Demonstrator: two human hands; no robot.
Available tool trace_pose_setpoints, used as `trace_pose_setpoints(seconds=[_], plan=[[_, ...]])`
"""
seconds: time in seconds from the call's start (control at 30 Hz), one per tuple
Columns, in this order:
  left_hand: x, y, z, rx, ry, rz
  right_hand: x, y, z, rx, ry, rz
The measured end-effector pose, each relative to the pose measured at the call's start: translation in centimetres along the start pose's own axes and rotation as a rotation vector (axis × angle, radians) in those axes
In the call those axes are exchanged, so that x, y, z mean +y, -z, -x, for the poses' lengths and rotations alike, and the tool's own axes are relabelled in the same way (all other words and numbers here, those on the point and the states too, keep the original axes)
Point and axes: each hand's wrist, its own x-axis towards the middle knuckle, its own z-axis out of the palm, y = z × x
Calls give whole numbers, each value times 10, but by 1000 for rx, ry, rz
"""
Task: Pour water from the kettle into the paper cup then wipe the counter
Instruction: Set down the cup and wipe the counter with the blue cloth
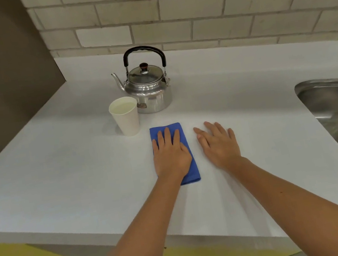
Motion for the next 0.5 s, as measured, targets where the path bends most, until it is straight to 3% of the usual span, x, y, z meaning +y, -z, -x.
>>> trace_pose_setpoints(seconds=[0.23,0.5], plan=[[-91,29,79,68,93,36,-21,-5,1,-29,-117,2],[-181,60,31,82,267,-34,-50,-11,-7,-43,-31,-33]])
